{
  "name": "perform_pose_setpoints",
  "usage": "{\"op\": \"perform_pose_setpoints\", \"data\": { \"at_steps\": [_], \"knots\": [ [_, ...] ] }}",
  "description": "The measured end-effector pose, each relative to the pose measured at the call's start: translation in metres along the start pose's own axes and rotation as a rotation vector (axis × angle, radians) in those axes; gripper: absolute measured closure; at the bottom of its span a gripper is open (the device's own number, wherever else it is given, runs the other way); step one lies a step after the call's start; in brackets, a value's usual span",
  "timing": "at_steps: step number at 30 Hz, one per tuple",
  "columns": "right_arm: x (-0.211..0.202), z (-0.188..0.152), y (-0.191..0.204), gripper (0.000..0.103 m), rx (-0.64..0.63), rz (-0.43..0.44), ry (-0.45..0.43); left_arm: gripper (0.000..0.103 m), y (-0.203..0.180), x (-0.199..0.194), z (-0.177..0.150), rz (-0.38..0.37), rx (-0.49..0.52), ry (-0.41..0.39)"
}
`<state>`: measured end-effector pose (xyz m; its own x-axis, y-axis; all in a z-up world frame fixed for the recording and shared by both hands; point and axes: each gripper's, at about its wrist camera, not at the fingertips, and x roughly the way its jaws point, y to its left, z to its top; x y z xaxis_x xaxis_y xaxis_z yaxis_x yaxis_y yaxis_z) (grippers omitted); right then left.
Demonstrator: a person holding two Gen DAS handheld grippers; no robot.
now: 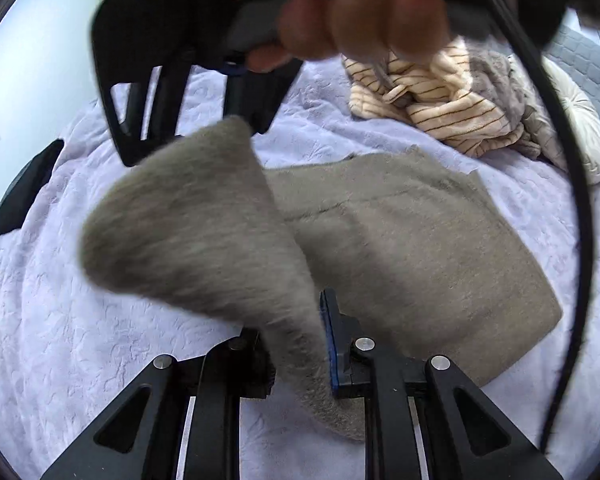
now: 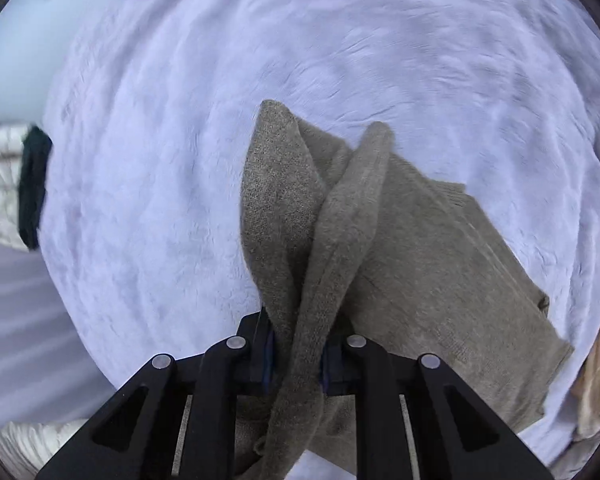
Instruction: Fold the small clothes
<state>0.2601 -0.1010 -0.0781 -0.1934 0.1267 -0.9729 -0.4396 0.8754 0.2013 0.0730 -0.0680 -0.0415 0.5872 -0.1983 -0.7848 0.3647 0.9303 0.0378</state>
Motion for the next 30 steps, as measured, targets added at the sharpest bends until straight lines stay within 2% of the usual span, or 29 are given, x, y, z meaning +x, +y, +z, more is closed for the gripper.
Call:
{"op": "perform_pose_setpoints", "data": {
  "at_steps": [4, 10, 11, 15, 18, 23, 27, 30],
  "knots": [
    [-0.039, -0.038, -0.03, 0.085, 0.066, 0.105, -0.162, 0.083, -0.027, -0.014, 0.017, -0.035, 0.061, -0.037],
    [-0.091, -0.103, -0.088, 0.085, 0.197, 0.183, -0.36, 0.083, -0.083, -0.021, 0.038, -0.107, 0.16, -0.065],
    [-0.096, -0.108, -0.099, 0.085, 0.217, 0.196, -0.387, 0.083, -0.093, -0.019, 0.039, -0.12, 0.181, -0.064],
    [-0.097, -0.166, -0.164, 0.085, 0.344, 0.265, -0.486, 0.083, -0.132, -0.005, 0.03, -0.18, 0.258, -0.023],
    [-0.065, -0.208, -0.21, 0.084, 0.448, 0.274, -0.491, 0.083, -0.157, 0.012, 0.015, -0.214, 0.305, 0.032],
    [0.004, -0.251, -0.253, 0.081, 0.607, 0.314, -0.459, 0.083, -0.18, 0.04, -0.008, -0.214, 0.36, 0.108],
    [0.019, -0.261, -0.265, 0.077, 0.673, 0.403, -0.512, 0.083, -0.182, 0.042, -0.006, -0.206, 0.344, 0.121],
    [0.013, -0.261, -0.262, 0.07, 0.656, 0.371, -0.494, 0.082, -0.178, 0.037, -0.005, -0.202, 0.342, 0.143]
  ]
}}
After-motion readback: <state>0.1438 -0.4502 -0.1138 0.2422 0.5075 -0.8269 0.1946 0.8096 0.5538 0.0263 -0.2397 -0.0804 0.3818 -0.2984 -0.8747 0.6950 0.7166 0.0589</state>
